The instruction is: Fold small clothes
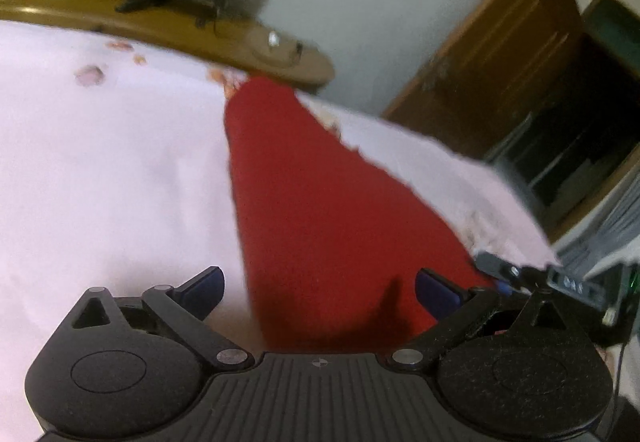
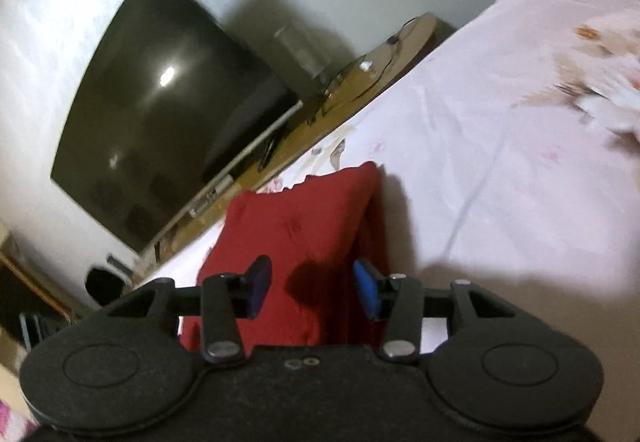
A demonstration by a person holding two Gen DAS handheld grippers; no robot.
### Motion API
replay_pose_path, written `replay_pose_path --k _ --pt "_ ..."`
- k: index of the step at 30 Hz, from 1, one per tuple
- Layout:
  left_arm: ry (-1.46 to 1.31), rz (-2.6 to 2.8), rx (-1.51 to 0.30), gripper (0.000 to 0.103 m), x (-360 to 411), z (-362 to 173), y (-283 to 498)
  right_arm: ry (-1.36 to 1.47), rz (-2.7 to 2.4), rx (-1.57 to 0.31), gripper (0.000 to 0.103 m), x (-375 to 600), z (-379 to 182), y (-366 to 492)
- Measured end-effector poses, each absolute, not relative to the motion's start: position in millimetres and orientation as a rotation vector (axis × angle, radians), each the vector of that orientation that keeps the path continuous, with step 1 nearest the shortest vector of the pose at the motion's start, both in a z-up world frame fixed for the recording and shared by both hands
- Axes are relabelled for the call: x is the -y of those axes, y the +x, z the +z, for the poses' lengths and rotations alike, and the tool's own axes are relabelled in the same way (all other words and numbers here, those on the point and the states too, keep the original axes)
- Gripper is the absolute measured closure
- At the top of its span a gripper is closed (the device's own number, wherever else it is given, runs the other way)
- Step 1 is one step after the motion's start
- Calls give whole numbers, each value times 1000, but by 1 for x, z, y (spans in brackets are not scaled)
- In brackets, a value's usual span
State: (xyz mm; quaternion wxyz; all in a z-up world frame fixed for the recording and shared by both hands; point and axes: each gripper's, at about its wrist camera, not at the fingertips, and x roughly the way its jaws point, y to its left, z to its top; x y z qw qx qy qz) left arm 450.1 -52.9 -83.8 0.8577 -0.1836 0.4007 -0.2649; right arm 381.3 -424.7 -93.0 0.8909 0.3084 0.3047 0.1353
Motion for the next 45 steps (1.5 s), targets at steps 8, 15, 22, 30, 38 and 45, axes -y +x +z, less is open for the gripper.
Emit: replay_pose_path --k 8,15,22,30,38,45 --pt "-139 -500 -877 2 72 -93 452 403 239 -698 94 407 -119 382" --pt "-371 -500 -771 2 50 -79 467 428 221 -599 75 409 -88 382" --pt "-297 -433 -882 0 61 -98 489 384 170 -703 51 404 -126 408" --pt "-349 -477 -854 0 67 -115 499 469 178 -655 62 410 -113 408" --pt "-418 -601 -916 0 62 -107 496 586 198 -693 53 425 -119 403" --pt "-518 -680 -960 1 63 -118 498 800 327 -831 24 448 -137 402"
